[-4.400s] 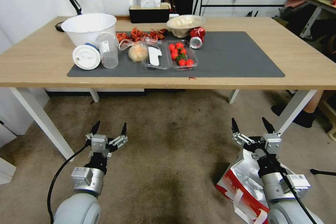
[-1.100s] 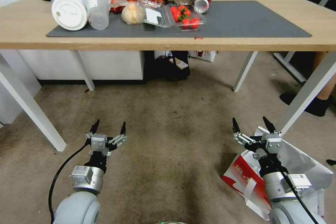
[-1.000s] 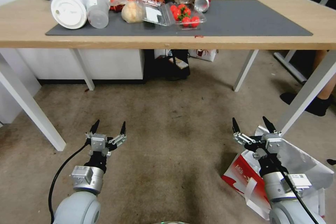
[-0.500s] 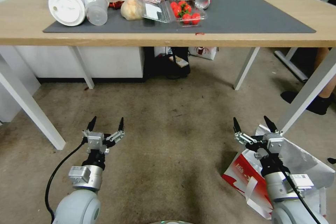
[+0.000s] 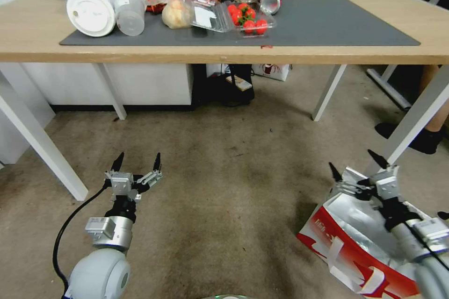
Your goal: Pick up the food delivery bag from the floor and place it on the table.
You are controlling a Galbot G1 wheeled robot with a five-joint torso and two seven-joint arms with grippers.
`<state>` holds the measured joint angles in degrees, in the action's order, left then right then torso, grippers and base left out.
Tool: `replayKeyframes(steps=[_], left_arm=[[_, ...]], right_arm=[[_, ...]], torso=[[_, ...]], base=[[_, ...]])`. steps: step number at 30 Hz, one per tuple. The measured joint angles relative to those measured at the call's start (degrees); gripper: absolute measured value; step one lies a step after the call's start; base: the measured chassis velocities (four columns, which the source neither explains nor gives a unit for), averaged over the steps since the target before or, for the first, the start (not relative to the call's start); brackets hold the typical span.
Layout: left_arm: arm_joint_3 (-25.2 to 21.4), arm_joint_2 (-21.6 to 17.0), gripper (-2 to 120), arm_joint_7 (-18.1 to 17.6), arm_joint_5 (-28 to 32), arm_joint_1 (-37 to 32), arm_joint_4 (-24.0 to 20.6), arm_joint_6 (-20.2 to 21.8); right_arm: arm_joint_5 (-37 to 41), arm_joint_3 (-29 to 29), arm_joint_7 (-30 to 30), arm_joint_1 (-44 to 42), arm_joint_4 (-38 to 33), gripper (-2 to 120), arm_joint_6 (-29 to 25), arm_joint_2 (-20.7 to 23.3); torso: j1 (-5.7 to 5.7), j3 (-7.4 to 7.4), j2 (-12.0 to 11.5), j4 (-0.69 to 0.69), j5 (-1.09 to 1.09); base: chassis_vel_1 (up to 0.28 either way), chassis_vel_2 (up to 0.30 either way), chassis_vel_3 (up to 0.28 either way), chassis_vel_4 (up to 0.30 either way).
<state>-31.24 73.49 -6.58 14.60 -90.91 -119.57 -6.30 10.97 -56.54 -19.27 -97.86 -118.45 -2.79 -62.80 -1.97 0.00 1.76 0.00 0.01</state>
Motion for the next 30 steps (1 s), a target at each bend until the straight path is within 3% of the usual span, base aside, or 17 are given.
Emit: replayKeyframes(steps=[19, 30], left_arm=[[0.19, -0.15, 99, -1.74, -0.06, 0.79, 1.17, 0.65], [0.44, -0.09, 99, -1.92, -0.39, 0.48, 1.05, 0.75]], right_arm=[[-1.67, -1.27, -9.22, 4.83, 21.32, 100, -6.79, 8.28], [-3.96, -0.42, -12.55, 8.32, 28.33, 100, -8.60, 10.81]], torso=[[-0.02, 0.00, 0.14, 0.00, 0.00], [-0.03, 0.00, 0.17, 0.00, -0.01]], base=[[0.000, 0.000, 0.000, 0.000], [0.000, 0.000, 0.000, 0.000]])
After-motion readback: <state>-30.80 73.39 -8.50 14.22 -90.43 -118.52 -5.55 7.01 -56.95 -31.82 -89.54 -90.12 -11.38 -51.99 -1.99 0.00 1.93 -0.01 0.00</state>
